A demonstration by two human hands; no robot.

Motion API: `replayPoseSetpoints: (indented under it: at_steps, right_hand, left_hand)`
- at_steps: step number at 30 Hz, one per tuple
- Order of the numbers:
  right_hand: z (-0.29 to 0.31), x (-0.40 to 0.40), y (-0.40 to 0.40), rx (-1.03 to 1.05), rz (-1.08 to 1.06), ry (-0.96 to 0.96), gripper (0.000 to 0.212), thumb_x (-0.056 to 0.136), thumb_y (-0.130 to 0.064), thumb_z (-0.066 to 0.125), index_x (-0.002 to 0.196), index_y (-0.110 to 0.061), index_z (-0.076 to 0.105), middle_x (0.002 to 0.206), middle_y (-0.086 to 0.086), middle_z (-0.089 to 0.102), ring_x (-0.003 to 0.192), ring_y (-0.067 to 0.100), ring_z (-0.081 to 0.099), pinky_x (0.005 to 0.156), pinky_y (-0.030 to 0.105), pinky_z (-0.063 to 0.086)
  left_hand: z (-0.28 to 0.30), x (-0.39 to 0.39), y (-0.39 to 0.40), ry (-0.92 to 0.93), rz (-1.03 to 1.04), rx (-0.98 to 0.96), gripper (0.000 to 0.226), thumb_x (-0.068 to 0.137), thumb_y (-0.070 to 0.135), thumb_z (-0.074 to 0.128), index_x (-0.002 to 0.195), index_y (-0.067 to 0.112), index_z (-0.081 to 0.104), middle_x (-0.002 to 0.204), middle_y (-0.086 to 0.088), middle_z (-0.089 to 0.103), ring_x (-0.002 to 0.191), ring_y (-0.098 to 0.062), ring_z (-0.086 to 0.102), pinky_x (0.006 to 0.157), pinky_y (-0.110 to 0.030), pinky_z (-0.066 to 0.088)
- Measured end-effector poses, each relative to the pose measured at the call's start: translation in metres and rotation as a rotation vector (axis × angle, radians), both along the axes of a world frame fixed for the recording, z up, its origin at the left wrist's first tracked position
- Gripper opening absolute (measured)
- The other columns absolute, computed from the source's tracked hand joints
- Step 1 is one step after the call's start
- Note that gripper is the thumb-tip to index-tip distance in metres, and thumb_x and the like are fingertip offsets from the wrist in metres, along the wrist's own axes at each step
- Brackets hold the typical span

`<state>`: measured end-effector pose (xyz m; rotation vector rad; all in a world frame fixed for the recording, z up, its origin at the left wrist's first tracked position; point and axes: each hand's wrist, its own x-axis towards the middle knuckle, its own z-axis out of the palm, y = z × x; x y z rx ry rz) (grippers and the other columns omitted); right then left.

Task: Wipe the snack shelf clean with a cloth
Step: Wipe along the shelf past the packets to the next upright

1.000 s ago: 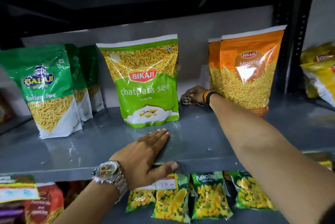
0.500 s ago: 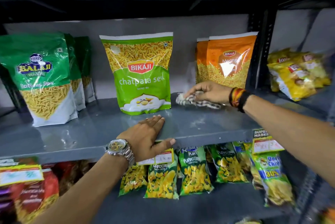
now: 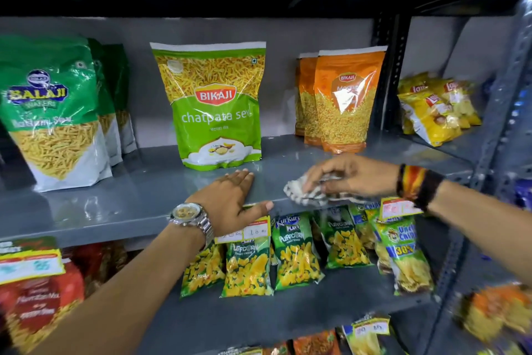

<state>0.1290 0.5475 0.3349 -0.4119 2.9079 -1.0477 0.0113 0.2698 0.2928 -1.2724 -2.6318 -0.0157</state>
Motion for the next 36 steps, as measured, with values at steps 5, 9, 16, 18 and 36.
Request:
replayPoseSetpoints:
  at_steps: [5, 9, 16, 18, 36]
  right_hand:
    - [0.026, -0.013, 0.046, -0.021, -0.317, 0.137, 0.032, 0.092, -0.011, 0.064, 0.100, -0.041, 0.073, 0.136, -0.006, 0.061, 0.109, -0.005, 0.060, 0.104, 0.033, 0.046]
    - [-0.007, -0.020, 0.039, 0.003, -0.426, 0.186, 0.040, 0.094, -0.005, 0.059, 0.090, -0.043, 0.070, 0.125, -0.006, 0.063, 0.122, 0.013, 0.055, 0.108, 0.034, 0.042]
    - [0.021, 0.042, 0.015, 0.034, -0.249, 0.138, 0.025, 0.093, -0.006, 0.062, 0.110, -0.020, 0.074, 0.122, -0.009, 0.069, 0.115, 0.003, 0.063, 0.100, 0.023, 0.048]
    - [0.034, 0.033, 0.042, 0.020, -0.368, 0.251, 0.027, 0.093, -0.005, 0.061, 0.107, -0.023, 0.074, 0.128, -0.005, 0.066, 0.121, 0.010, 0.059, 0.106, 0.036, 0.046]
    - [-0.002, -0.118, 0.038, 0.005, -0.172, 0.221, 0.028, 0.093, -0.005, 0.060, 0.117, -0.016, 0.071, 0.131, 0.006, 0.064, 0.122, 0.021, 0.057, 0.104, 0.029, 0.043]
  left_hand:
    - [0.000, -0.002, -0.001, -0.008, -0.004, 0.014, 0.116, 0.077, 0.090, 0.007, 0.158, 0.009, 0.021, 0.167, -0.011, 0.020, 0.152, -0.024, 0.022, 0.122, -0.035, 0.018]
    - [-0.002, -0.002, -0.002, -0.002, -0.002, 0.008, 0.120, 0.072, 0.092, 0.003, 0.158, 0.010, 0.020, 0.167, -0.009, 0.019, 0.152, -0.023, 0.021, 0.122, -0.035, 0.017]
    - [0.003, -0.002, 0.000, -0.005, -0.030, -0.005, 0.098, 0.089, 0.080, 0.022, 0.158, 0.011, 0.021, 0.166, -0.009, 0.021, 0.151, -0.024, 0.023, 0.122, -0.037, 0.017]
    - [0.007, 0.005, 0.007, 0.060, -0.034, -0.027, 0.092, 0.092, 0.076, 0.023, 0.158, 0.012, 0.021, 0.166, -0.008, 0.022, 0.150, -0.026, 0.025, 0.121, -0.038, 0.020]
    - [-0.005, 0.026, 0.095, -0.004, 0.073, -0.010, 0.118, 0.069, 0.094, -0.003, 0.160, 0.021, 0.009, 0.169, -0.002, 0.013, 0.152, -0.022, 0.021, 0.122, -0.042, 0.025]
